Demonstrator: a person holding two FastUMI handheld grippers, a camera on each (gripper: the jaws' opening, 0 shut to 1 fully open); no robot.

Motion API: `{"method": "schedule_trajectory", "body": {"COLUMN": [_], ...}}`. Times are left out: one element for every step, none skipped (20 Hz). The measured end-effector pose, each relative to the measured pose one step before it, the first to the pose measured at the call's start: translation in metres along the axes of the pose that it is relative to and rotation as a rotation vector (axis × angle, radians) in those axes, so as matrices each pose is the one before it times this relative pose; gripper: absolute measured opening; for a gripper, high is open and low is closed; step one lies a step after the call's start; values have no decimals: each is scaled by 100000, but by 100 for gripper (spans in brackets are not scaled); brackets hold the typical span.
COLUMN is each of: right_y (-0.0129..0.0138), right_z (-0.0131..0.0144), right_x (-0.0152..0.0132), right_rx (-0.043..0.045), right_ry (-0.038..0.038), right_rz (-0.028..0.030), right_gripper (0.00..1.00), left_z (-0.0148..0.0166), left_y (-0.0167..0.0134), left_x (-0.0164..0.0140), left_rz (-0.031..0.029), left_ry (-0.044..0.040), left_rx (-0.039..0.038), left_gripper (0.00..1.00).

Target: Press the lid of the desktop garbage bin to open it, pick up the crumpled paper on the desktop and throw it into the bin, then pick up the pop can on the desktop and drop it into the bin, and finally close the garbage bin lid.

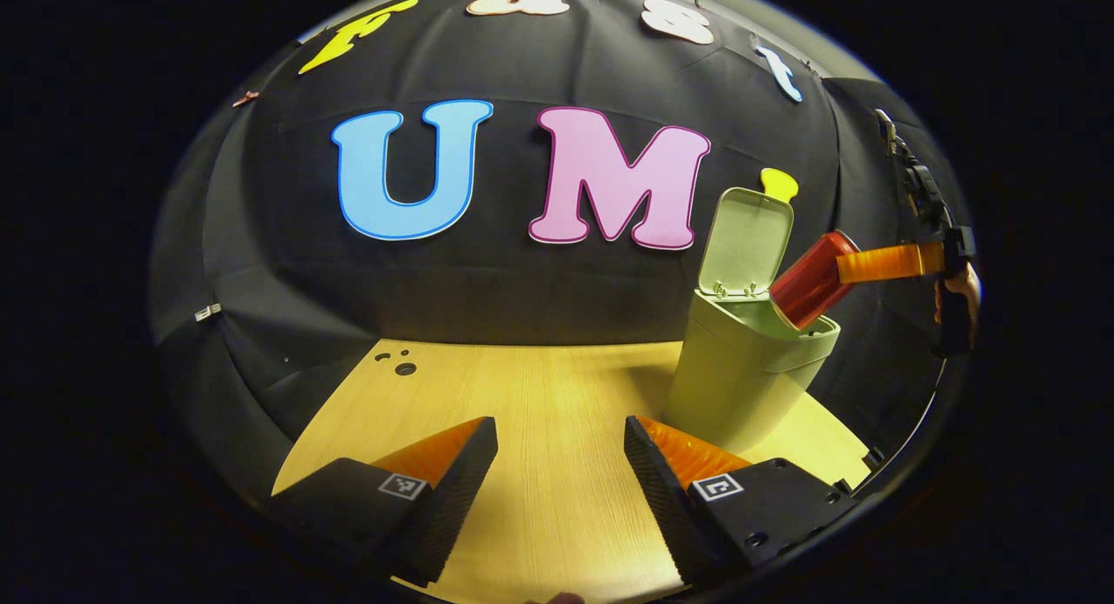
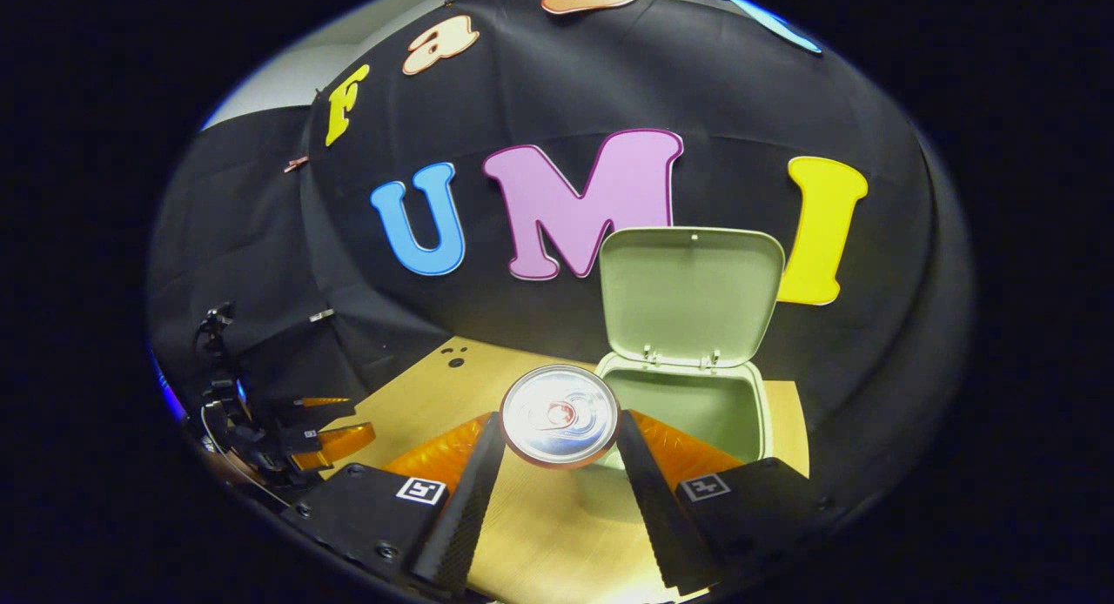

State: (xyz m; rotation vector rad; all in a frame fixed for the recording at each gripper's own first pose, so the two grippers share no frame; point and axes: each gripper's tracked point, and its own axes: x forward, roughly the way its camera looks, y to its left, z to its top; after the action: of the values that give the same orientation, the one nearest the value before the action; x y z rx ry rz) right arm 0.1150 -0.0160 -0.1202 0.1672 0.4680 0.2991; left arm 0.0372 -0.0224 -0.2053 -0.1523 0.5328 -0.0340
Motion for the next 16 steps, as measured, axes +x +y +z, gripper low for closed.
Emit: {"method": "schedule_trajectory", "body": {"right_y": [-705,-959,-1011,-964,-865,-916,-802,-476,-182,-134,-16,75,260,117,88,162], "right_z": [190,89,-188,-218,-429,-615,-911,-515,-712,-313,-170,-252,-518,-508,-275,-178], "right_x": [367,458,674,824,716,915,764,615,791,875,614,587,547,457,396,433], "right_rx": [-3,-661,-788,-51,506,753,816,728,373,-60,-445,-827,-1031,-1249,-1275,-1289], "right_ry": [113,340,978,1618,1897,3027,4006,2850,2548,2163,1619,1593,2119,2251,1693,1132], "right_rz": [-1209,-2006,-2054,-1945,-1434,-1902,-1503,-735,85,368,553,376,688,4,100,165], "right_gripper": [82,82,82,82,82,82,82,82,82,82,82,82,82,82,82,82], "left_z": [-146,-42,-80,88,-37,94,9,154,9,48,-29,45,-88,-82,-87,-137], "left_y": [-56,0,-136,29,-60,17,130,91,-100,46,-12,17,69,64,74,166], "left_x": [140,70,181,99,169,187,231,198,122,93,141,57,77,48,-35,-82], "left_rz": [22,55,-3,12,52,123,452,220,141,178,253,222,346,428,263,371], "left_ry": [220,261,195,82,76,-40,37,-62,-111,119,119,-8,168,221,193,203], "left_rx": [287,170,7,-99,-14,94,185,9,-91,53,110,72,-28,-189,-389,-357], "left_gripper": [95,95,95,95,95,95,95,95,95,95,95,95,95,95,95,95]}}
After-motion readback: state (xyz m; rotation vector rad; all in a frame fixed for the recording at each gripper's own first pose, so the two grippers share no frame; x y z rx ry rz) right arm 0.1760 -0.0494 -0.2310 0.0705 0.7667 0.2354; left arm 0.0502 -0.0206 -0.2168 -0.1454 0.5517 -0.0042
